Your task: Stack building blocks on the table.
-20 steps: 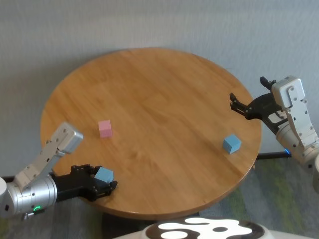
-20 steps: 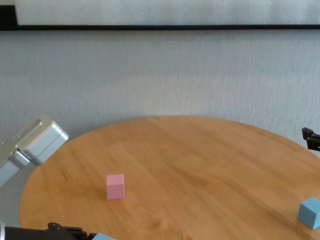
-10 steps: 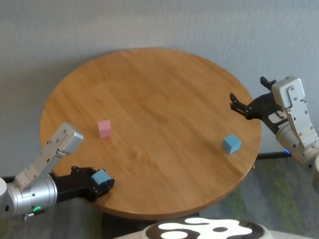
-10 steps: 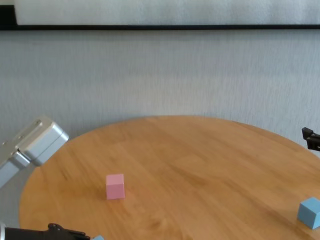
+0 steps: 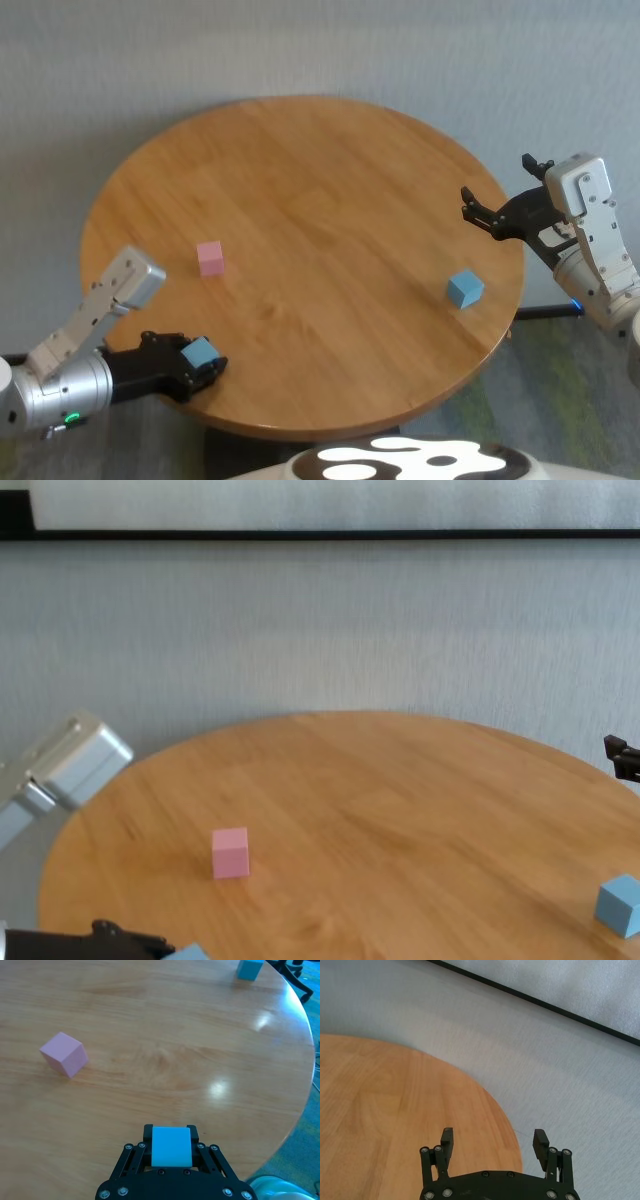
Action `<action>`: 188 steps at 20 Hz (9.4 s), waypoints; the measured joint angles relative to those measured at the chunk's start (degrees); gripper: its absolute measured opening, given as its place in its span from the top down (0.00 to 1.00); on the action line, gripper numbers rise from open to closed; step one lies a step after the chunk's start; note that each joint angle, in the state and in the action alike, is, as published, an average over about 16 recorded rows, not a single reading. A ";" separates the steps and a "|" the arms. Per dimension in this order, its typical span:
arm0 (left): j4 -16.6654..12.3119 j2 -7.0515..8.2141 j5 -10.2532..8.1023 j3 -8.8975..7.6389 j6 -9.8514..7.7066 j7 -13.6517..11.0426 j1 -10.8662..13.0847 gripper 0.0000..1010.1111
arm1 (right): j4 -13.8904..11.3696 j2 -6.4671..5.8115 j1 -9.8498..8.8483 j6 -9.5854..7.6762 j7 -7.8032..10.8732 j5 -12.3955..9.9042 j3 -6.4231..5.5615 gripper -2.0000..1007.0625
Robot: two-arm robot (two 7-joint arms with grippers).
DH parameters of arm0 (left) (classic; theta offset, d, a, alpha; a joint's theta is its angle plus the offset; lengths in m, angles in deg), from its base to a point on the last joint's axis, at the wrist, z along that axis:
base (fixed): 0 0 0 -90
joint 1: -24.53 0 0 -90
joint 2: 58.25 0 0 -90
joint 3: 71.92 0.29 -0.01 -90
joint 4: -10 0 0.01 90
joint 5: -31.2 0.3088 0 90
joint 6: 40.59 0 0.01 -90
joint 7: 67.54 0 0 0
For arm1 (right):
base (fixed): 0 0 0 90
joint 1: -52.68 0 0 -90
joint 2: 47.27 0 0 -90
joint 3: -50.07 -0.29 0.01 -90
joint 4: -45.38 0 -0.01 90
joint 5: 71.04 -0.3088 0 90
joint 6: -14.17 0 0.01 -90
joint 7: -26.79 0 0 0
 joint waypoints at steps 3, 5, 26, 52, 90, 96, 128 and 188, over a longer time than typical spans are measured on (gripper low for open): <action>0.04 0.06 0.20 -0.17 0.75 -0.02 -0.23 0.60 | 0.00 0.00 0.00 0.00 0.00 0.00 0.00 0.00; 0.05 0.09 0.40 -0.26 1.27 -0.11 -0.50 0.60 | 0.00 0.00 0.00 0.00 0.00 0.00 0.00 0.00; 9.92 -5.89 4.28 6.73 7.67 -9.10 -13.37 0.60 | 0.00 0.00 0.00 0.00 0.00 0.00 0.00 0.00; 26.80 -15.25 6.01 16.65 12.99 -18.44 -25.81 0.60 | 0.00 0.00 0.00 0.00 0.00 0.00 0.00 0.00; 32.67 -18.36 6.75 16.64 17.24 -19.18 -28.85 0.33 | 0.00 0.00 0.00 0.00 0.00 0.00 0.00 0.00; 27.51 -16.15 3.33 13.46 18.02 -18.02 -26.74 0.15 | 0.00 0.00 0.00 0.00 0.00 0.00 0.00 0.00; 16.98 -14.14 1.92 -5.08 43.39 8.99 -7.40 0.01 | -0.11 -0.03 -0.07 -0.15 0.16 -0.11 -0.04 0.00; 17.19 -14.07 1.77 -4.63 42.58 8.58 -7.87 0.01 | -4.82 2.09 -4.14 -28.78 14.67 -10.72 -5.56 0.00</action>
